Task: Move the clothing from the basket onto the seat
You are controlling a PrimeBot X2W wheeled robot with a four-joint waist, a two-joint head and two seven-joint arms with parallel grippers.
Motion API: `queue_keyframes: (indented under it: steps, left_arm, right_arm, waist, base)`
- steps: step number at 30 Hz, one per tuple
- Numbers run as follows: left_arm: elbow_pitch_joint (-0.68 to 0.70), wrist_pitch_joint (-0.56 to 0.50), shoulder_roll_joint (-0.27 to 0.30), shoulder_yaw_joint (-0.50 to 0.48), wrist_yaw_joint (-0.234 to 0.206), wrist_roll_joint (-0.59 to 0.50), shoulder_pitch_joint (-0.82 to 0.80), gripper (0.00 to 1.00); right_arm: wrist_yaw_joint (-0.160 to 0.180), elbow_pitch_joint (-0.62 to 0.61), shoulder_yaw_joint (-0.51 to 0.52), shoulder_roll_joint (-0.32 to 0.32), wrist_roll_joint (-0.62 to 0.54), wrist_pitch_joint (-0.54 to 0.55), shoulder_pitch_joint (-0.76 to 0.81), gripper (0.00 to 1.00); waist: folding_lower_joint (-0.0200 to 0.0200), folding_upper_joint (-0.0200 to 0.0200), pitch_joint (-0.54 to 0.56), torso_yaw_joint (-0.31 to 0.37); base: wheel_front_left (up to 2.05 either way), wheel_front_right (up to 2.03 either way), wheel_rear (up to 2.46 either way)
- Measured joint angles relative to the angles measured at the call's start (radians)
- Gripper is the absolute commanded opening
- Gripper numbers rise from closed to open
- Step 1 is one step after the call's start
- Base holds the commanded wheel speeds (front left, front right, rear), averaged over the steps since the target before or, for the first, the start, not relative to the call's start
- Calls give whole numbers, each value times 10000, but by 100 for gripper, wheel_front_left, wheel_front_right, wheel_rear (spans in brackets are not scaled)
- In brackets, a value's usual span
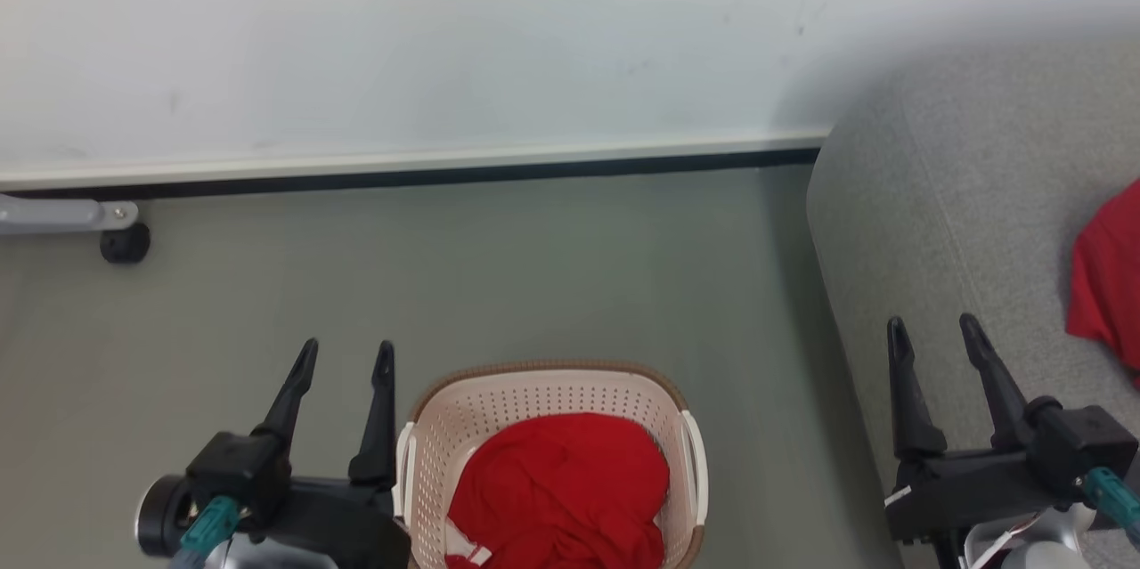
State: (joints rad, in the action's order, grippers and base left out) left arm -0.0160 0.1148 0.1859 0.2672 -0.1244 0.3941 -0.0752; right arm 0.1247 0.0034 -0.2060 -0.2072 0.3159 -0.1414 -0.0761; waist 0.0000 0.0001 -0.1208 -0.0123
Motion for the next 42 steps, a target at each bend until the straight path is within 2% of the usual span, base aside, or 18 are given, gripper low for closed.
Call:
queue_keyframes:
  steps: [12, 28, 42]
  left_arm:
    - [-236, -393, -132, 711, 111, -543, -1341, 100]
    - [-2219, -1022, -176, 1308, 631, -949, -2836, 100]
    - [-4008, -1590, -307, 1383, 997, -1062, -5026, 100]
  right_arm:
    - [0, -1060, 29, 4, -196, 190, -873, 100]
    - [0, -2286, -401, 257, -719, 522, -2765, 100]
    - [0, -2987, -654, 665, -849, 500, -3902, 100]
  waist:
    - [2, 0, -1476, 240]
    - [1, 1, -3752, 1006]
    - [1, 2, -5825, 1905]
  base:
    - [0, 0, 0]
    - [0, 0, 0]
    - [0, 0, 0]
